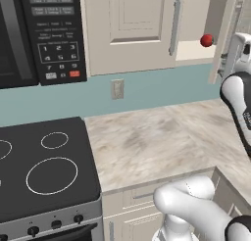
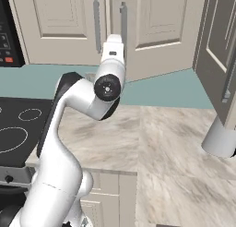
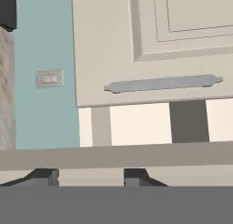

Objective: Pick the avocado and bread from the counter and place them on the plate. Then pick the jam from the cabinet and place it next to the plate. Lastly close the cabinet door.

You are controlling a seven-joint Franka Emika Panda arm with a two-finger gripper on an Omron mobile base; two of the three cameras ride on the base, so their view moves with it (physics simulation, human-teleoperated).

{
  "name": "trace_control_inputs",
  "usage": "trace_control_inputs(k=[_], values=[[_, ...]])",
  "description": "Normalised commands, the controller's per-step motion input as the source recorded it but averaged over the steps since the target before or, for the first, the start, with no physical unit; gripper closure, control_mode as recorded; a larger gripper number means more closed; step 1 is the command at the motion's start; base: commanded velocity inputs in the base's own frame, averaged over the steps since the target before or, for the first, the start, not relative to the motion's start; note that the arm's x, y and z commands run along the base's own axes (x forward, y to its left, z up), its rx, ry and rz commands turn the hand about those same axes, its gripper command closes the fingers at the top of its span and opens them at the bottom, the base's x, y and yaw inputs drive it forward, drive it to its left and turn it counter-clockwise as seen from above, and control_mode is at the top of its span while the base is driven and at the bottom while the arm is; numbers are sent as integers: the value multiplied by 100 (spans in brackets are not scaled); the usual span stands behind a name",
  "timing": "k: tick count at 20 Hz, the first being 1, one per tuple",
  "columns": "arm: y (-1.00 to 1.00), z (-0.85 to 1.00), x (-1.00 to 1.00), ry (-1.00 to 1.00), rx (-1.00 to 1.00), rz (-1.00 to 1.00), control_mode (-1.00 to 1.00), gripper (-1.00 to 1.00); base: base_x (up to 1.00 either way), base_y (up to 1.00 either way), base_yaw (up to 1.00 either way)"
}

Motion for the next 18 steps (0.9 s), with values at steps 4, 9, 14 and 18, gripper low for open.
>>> trace_control_inputs(k=[4,9,14,18], values=[[33,0,81,0,0,1,-100,-100,0,0,0],[19,0,77,0,0,0,-100,-100,0,0,0],[8,0,70,0,0,0,-100,-100,0,0,0],[1,0,66,0,0,0,-100,-100,0,0,0]])
